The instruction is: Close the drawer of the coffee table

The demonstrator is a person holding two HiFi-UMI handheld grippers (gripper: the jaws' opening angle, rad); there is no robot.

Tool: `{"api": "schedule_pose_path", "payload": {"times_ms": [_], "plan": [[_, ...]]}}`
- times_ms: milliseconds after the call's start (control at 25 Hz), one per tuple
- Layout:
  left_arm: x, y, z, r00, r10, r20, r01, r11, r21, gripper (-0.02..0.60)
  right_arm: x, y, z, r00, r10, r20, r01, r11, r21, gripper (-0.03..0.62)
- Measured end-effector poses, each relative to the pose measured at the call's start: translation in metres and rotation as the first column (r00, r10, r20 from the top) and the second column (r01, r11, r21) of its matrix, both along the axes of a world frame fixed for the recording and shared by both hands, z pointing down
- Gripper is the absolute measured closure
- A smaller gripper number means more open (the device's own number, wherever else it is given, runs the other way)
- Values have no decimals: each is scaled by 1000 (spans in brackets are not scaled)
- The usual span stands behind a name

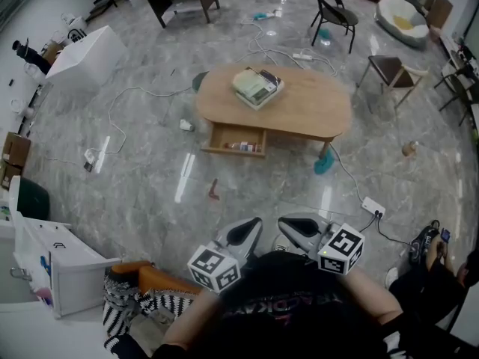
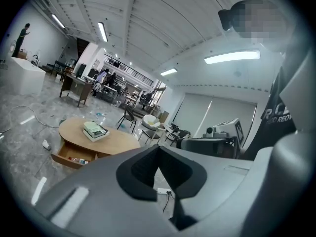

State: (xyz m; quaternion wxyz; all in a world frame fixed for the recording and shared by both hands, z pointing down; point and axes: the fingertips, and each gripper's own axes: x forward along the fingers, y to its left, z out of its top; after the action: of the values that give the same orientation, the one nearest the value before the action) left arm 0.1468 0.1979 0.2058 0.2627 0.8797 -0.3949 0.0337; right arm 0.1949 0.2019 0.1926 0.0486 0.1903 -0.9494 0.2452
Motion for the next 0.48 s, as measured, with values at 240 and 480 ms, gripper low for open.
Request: {"api": "schedule_pose_path", "payload": {"times_ms": [240,480], "plan": [[-12,-2,-3,1000,-28,10,28,1000,2,577,4,-5,-3,999,32,13,-32,999,-7,595],[-28,-3,-11,996,-74,41,74,997,0,577,10,-13,-4,997,66,30,-65,998,-22,595]]}}
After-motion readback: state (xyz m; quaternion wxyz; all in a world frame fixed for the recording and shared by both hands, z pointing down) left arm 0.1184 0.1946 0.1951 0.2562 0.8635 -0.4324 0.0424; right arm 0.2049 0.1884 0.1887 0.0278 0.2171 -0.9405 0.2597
